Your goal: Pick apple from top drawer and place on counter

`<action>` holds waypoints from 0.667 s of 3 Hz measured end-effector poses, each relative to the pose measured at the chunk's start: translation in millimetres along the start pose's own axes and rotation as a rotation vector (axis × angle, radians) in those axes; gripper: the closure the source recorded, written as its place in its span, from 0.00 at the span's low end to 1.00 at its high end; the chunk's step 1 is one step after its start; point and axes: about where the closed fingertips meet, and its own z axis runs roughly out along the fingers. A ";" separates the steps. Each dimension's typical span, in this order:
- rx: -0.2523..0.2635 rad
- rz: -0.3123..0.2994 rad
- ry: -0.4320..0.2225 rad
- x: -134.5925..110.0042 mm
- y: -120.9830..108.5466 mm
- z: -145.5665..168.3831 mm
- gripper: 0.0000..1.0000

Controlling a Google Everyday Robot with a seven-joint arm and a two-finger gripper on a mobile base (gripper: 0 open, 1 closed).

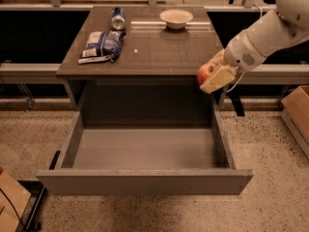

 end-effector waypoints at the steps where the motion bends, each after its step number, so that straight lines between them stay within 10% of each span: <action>1: 0.049 0.010 0.001 -28.1 -40.5 -15.5 1.00; 2: 0.173 0.030 -0.045 -62.7 -80.0 -38.9 1.00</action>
Offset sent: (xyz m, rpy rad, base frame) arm 0.1453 -0.0025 0.1360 0.0436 -0.2899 -0.2634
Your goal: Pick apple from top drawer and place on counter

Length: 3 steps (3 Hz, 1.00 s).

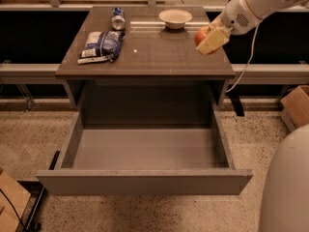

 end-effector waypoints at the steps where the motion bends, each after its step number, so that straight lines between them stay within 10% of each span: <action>1: 0.141 0.072 -0.049 -30.1 -39.2 4.3 1.00; 3: 0.129 0.161 -0.073 -34.3 -51.6 59.9 1.00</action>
Offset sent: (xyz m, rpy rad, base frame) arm 0.0863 0.0349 -0.0052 0.0888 -0.0677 -0.2375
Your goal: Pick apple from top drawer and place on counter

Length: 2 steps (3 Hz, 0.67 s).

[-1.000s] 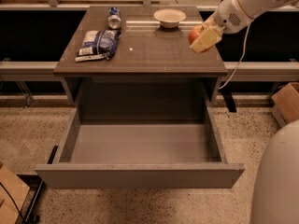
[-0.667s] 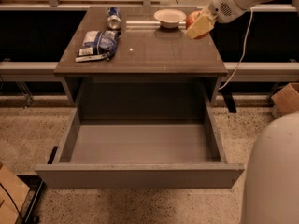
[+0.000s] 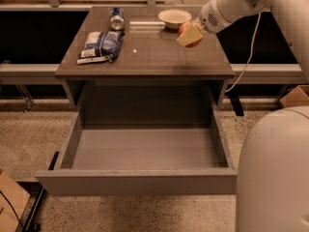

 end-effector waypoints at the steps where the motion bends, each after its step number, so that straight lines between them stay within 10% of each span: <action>1: -0.047 0.032 -0.018 6.4 11.3 33.2 0.75; 2: -0.081 0.034 -0.025 11.0 22.2 50.9 0.50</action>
Offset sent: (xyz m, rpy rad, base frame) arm -0.0009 0.0415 -0.0600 0.0853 0.0638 0.0520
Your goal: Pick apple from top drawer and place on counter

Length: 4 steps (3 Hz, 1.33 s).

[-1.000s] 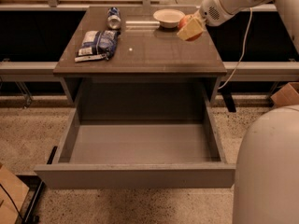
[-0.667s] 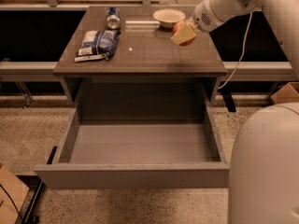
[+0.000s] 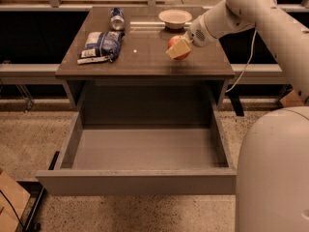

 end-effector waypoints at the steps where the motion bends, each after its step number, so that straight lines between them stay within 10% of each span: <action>1: -0.021 -0.012 -0.007 1.1 6.8 3.8 0.27; 2: -0.024 -0.011 -0.004 1.4 7.6 7.3 0.04; 4: -0.027 -0.011 -0.003 1.6 8.3 9.0 0.00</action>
Offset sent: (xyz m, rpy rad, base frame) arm -0.0036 0.0042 -0.0028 0.0067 0.0010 0.0185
